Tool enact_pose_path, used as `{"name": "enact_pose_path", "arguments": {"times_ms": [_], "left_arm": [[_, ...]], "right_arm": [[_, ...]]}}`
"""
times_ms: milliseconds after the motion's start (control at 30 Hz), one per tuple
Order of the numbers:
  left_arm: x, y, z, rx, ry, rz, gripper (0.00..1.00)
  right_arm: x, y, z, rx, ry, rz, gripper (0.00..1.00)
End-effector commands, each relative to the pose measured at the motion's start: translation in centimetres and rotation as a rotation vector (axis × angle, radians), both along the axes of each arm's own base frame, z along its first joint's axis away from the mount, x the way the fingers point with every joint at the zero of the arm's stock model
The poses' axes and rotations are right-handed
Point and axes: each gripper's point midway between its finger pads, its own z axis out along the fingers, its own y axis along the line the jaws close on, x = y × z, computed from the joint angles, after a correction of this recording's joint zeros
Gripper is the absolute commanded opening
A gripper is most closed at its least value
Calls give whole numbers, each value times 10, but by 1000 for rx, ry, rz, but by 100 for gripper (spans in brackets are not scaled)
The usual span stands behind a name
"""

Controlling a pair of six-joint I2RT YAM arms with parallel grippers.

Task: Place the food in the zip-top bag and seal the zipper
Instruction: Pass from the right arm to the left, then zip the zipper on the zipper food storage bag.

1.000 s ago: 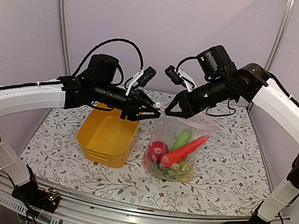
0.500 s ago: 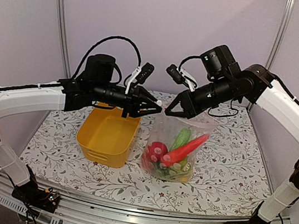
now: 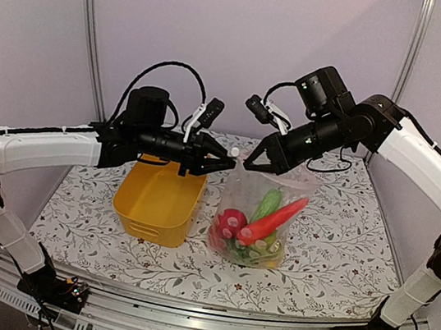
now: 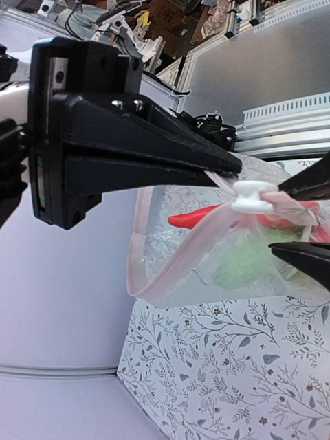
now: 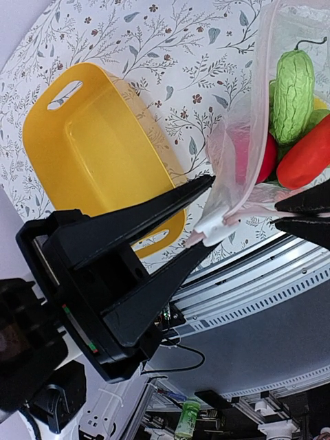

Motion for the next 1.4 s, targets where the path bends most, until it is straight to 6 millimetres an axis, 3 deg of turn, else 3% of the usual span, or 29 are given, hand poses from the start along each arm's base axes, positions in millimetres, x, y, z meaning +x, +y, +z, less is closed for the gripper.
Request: {"name": "enact_pose_path", "arguments": {"times_ms": [0, 133, 233, 333, 500, 600, 767, 1067, 1200, 1367], "left_arm": [[8, 4, -2, -20, 2, 2, 18], [7, 5, 1, -37, 1, -3, 8], [7, 6, 2, -40, 0, -6, 0], [6, 7, 3, -37, -3, -9, 0], [3, 12, 9, -33, -24, -4, 0], [0, 14, 13, -33, -31, -5, 0], [-3, 17, 12, -14, -27, -10, 0], [-10, 24, 14, -5, -22, -8, 0], [-8, 29, 14, 3, -21, 9, 0], [-8, 32, 17, 4, -29, 19, 0]], "right_arm": [[0, 0, 14, 27, -25, -10, 0], [0, 0, 11, 15, -20, -14, 0], [4, -2, 11, 1, -31, -33, 7], [13, -6, 23, -28, -83, -58, 12], [39, -10, 50, -15, -214, -153, 29], [35, -4, 54, 25, -237, -112, 37], [19, 20, 39, 55, -211, 25, 45], [6, 40, 31, 62, -270, 164, 42], [4, 41, 25, 56, -268, 186, 35], [3, 44, 19, 53, -259, 203, 38]]}}
